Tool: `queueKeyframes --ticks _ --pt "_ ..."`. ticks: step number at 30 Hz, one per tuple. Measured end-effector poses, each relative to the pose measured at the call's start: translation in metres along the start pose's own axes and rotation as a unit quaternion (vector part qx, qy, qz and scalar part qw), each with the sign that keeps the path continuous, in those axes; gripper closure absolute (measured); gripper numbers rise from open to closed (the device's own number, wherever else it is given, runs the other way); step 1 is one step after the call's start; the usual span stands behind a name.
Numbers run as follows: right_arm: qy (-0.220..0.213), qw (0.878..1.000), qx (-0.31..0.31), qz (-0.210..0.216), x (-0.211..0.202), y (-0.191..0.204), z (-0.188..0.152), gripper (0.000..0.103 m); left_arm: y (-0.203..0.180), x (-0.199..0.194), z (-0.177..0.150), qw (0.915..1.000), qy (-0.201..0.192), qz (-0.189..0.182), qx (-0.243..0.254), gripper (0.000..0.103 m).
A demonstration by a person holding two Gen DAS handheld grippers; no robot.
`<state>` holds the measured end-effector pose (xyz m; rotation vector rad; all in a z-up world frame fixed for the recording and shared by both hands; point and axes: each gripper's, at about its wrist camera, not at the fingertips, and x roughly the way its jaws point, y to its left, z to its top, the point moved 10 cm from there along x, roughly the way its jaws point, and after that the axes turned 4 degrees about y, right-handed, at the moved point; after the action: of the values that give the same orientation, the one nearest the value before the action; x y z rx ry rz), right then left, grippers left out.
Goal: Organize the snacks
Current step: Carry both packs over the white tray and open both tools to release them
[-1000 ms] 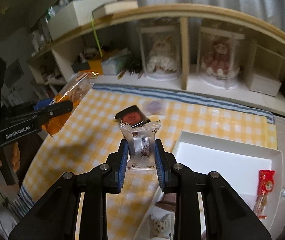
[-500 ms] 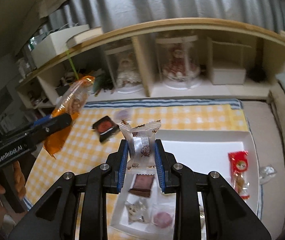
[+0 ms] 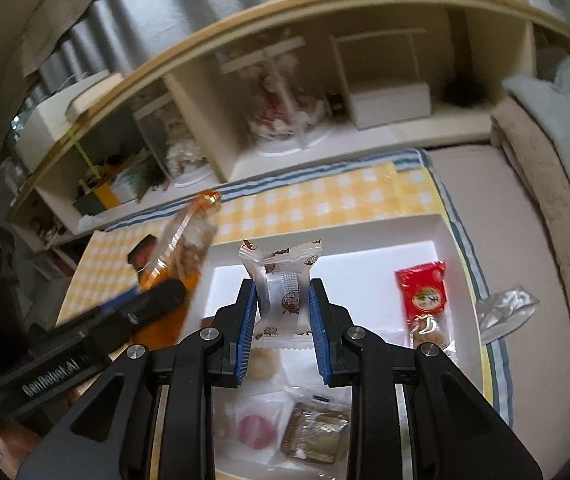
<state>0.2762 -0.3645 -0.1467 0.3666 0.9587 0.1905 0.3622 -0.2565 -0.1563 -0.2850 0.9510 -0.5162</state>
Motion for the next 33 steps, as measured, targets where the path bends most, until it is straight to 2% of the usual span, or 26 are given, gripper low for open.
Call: queueKeyframes --ticks 7,16,20,25,27,28,31,33 --pt "0.021 0.999 0.031 -0.011 0.023 -0.035 -0.004 0.076 0.012 0.083 -0.003 0.9966 0.053 -0.013 -0.062 0.068" --pt "0.04 0.997 0.063 -0.022 0.05 -0.068 -0.005 0.076 0.019 0.154 0.005 0.9911 0.072 -0.002 -0.112 0.067" --pt "0.054 0.996 0.073 -0.022 0.066 -0.078 -0.008 0.076 0.016 0.172 0.006 0.9929 0.076 0.016 -0.091 0.062" --pt "0.048 0.995 0.082 -0.01 0.079 -0.08 0.001 0.076 0.011 0.174 0.009 0.9942 0.085 0.011 -0.066 0.058" --pt "0.048 0.995 0.087 -0.009 0.084 -0.08 0.004 0.074 0.014 0.162 0.001 0.9944 0.091 0.015 -0.051 0.058" --pt "0.048 0.995 0.089 -0.012 0.086 -0.08 0.004 0.072 0.012 0.163 0.001 0.9943 0.096 0.013 -0.044 0.058" --pt "0.062 0.994 0.093 -0.017 0.091 -0.083 -0.001 0.055 0.014 0.154 -0.007 0.9926 0.116 0.01 -0.033 0.06" --pt "0.066 0.994 0.088 -0.026 0.089 -0.086 -0.005 0.055 0.01 0.159 -0.01 0.9907 0.133 0.012 -0.023 0.06"
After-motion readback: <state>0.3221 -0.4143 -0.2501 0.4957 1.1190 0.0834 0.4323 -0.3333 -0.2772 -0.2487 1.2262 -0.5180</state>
